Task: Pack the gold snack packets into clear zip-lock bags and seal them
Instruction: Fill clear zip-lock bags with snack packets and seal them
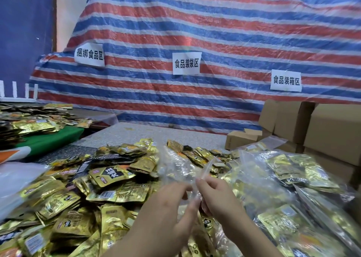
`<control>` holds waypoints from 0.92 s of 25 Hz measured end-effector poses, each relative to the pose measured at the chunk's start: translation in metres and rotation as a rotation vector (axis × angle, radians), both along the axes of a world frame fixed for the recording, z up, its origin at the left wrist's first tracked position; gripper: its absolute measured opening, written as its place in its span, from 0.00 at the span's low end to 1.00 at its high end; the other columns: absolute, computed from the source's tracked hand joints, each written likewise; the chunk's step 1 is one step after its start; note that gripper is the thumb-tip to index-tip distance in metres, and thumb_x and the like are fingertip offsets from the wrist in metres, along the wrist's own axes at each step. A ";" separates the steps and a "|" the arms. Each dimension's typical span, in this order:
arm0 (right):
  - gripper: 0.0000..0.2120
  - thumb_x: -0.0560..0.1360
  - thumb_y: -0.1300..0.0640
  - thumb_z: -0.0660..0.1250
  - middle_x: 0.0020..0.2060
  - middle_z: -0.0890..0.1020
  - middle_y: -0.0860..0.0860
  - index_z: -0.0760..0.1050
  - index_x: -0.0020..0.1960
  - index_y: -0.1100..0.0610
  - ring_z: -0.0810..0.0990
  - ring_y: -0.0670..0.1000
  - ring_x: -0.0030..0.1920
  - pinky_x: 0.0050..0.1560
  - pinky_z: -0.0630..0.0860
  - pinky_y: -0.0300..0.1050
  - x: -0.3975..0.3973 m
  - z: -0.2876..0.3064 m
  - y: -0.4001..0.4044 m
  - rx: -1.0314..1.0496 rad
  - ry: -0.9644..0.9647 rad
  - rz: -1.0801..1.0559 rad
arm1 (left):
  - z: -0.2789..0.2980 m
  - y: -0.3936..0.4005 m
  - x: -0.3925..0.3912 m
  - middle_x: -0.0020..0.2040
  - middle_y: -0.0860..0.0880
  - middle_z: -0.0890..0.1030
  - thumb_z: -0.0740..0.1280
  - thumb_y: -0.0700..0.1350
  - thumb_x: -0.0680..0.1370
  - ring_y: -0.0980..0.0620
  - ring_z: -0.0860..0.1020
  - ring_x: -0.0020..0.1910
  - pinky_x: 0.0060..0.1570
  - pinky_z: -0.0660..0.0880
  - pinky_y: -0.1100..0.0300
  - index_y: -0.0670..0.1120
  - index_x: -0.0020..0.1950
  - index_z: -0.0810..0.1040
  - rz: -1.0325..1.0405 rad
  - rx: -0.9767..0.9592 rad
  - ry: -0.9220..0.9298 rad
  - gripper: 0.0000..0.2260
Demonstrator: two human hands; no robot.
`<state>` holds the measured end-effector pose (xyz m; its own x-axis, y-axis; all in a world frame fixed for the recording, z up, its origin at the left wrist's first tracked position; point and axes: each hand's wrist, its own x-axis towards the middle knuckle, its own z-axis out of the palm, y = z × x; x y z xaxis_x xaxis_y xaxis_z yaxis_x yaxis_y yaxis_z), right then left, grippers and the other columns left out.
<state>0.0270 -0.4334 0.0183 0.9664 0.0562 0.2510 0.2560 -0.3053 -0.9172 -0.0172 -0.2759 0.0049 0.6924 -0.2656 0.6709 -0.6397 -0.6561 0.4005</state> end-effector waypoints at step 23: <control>0.13 0.82 0.60 0.63 0.30 0.78 0.55 0.78 0.40 0.62 0.77 0.49 0.31 0.36 0.75 0.41 -0.013 0.005 0.002 -0.022 -0.059 0.398 | 0.013 0.024 0.007 0.41 0.59 0.72 0.60 0.54 0.81 0.63 0.70 0.44 0.39 0.64 0.69 0.57 0.44 0.68 -0.068 0.139 0.125 0.07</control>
<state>0.0136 -0.4311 0.0233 0.8517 0.4296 0.3001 0.4105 -0.1909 -0.8917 -0.0105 -0.2521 0.0175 0.7451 -0.3985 0.5348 -0.6356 -0.6673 0.3882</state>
